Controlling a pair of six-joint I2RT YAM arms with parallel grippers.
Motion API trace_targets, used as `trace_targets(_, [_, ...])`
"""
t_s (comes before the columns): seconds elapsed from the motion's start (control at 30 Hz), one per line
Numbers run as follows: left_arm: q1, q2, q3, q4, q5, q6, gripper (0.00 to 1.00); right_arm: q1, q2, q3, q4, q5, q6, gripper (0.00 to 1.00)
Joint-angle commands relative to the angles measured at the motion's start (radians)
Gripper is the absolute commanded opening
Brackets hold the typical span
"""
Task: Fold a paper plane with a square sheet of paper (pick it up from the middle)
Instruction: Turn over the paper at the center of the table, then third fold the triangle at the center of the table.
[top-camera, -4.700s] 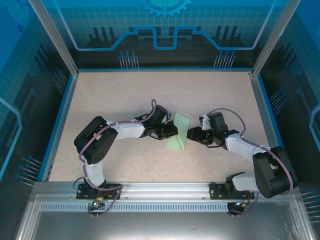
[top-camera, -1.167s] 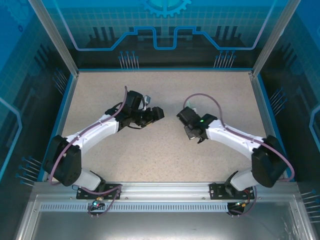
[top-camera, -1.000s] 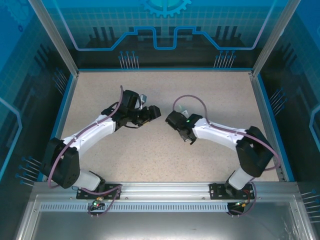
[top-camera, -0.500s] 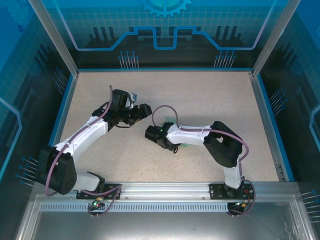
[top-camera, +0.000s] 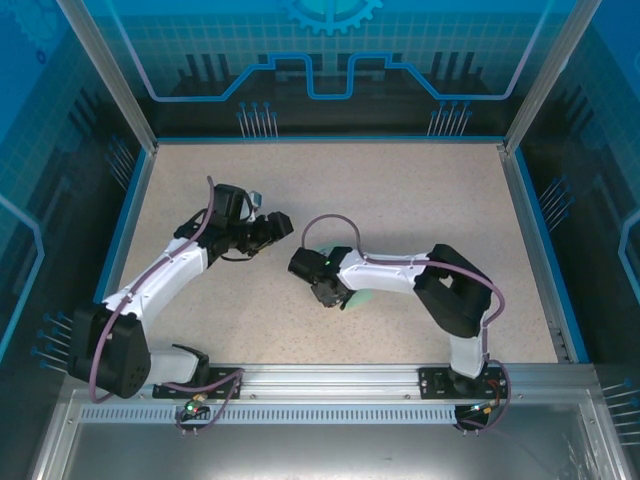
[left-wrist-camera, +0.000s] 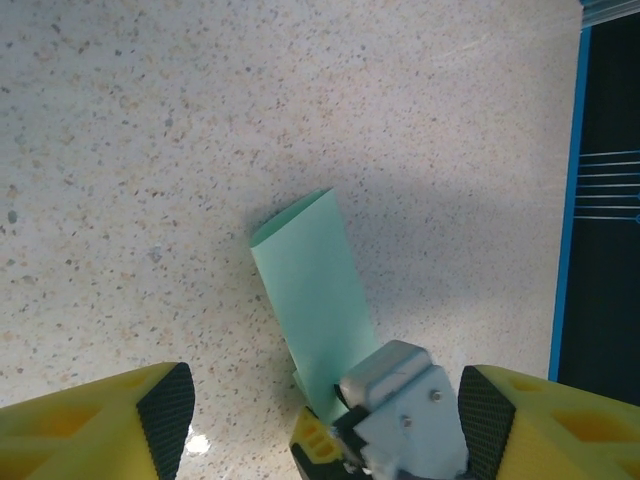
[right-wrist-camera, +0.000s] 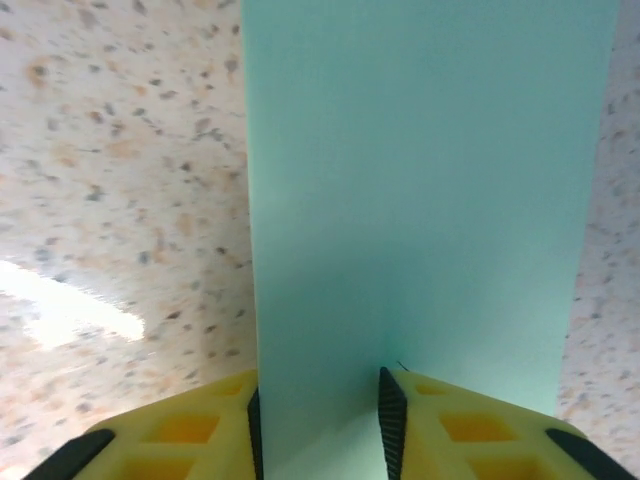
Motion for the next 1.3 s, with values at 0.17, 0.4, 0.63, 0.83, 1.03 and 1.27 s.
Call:
trace_targets(0.17, [-0.007,-0.004,-0.088,0.07,0.085,-0.041,0.73,-0.103,-0.236,-0.134,0.12,-0.244,-0.018,0.5])
trace_targets(0.4, [-0.153,0.067,-0.1,0.147,0.061,-0.086,0.71,-0.294,-0.365,-0.286,0.205,-0.435,-0.047,0.5])
trace_targets(0.63, [-0.268,0.213,-0.065,0.22,0.027,-0.115,0.7,-0.448,-0.374,-0.379,0.288,-0.586,-0.067,0.5])
trace_targets(0.83, [-0.274,0.331,-0.026,0.271,0.036,-0.115,0.69,-0.497,-0.366,-0.437,0.331,-0.629,-0.06,0.5])
trace_targets(1.03, [-0.288,0.413,0.056,0.246,0.037,-0.087,0.67,-0.537,-0.368,-0.48,0.369,-0.675,-0.059,0.5])
trace_targets(1.27, [-0.287,0.494,0.145,0.158,0.019,-0.022,0.53,-0.581,-0.357,-0.5,0.396,-0.728,-0.065,0.51])
